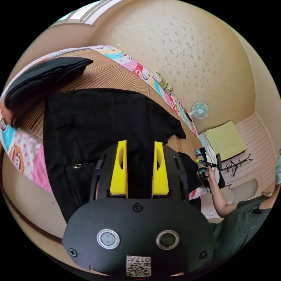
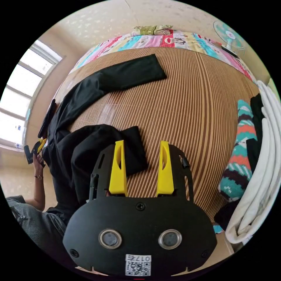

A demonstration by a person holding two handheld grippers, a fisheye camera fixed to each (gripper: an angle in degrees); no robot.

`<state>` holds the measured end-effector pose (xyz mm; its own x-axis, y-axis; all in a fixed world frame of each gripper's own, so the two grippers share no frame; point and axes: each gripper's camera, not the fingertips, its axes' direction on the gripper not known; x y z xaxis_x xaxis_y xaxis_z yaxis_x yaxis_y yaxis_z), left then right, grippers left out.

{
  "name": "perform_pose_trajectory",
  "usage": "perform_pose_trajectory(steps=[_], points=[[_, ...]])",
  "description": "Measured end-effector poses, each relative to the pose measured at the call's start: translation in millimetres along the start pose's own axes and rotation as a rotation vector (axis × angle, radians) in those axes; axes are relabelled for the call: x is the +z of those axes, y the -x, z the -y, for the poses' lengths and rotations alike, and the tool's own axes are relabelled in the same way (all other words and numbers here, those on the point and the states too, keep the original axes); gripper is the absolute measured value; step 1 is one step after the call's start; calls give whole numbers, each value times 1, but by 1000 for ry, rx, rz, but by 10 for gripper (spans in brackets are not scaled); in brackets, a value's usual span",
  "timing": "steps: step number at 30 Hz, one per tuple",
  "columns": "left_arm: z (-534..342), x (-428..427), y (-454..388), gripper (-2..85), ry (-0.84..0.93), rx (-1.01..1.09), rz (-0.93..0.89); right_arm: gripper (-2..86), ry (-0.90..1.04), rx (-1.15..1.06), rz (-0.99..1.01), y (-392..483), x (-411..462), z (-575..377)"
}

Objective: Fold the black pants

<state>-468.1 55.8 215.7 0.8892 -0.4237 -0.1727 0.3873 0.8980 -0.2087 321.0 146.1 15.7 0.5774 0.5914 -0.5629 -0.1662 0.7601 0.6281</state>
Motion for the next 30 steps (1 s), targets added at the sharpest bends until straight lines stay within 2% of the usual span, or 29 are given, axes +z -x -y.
perform_pose_trajectory(steps=[1,2,4,5,6,7,8,11,13,14,16,18,20,22,24,25,28,30], points=[[-34,-22,12,111,-62,-67,130,114,10,8,35,-5,6,-8],[-66,-42,20,83,-131,-115,231,79,-67,56,46,-9,5,-27],[-103,-60,32,37,-204,-172,295,39,-94,96,108,-12,0,-47],[-116,-61,43,59,-188,-232,301,27,-121,129,165,-14,-11,-58],[-118,-58,49,70,-154,-261,303,28,-228,160,219,-15,-36,-72],[-118,-52,59,140,-78,-302,302,28,-305,171,225,-13,-52,-81],[-117,-49,66,180,-44,-319,305,27,-448,194,176,-8,-91,-98],[-114,-49,75,183,-64,-321,301,24,-741,156,4,23,-182,-132],[-108,-32,88,196,51,-381,354,20,-857,198,-91,34,-208,-142],[-108,-17,99,209,119,-430,339,19,-912,251,-206,37,-215,-142],[-115,-2,109,210,134,-477,242,21,-836,263,-317,30,-210,-122],[-123,-1,113,203,89,-515,216,34,-488,213,-190,8,-180,-85],[-126,5,120,173,76,-523,116,52,-374,147,-42,-2,-153,-82],[-127,5,123,139,78,-549,98,66,-362,131,52,-9,-128,-95],[-118,-3,116,103,114,-495,119,79,-337,219,75,-23,-101,-114],[-110,-18,102,70,50,-397,39,84,-333,244,77,-26,-95,-119],[-76,-52,60,51,40,-180,122,110,-356,259,51,-27,-80,-144],[-57,-77,42,50,-27,-85,161,120,-339,234,-36,-13,-67,-154]])
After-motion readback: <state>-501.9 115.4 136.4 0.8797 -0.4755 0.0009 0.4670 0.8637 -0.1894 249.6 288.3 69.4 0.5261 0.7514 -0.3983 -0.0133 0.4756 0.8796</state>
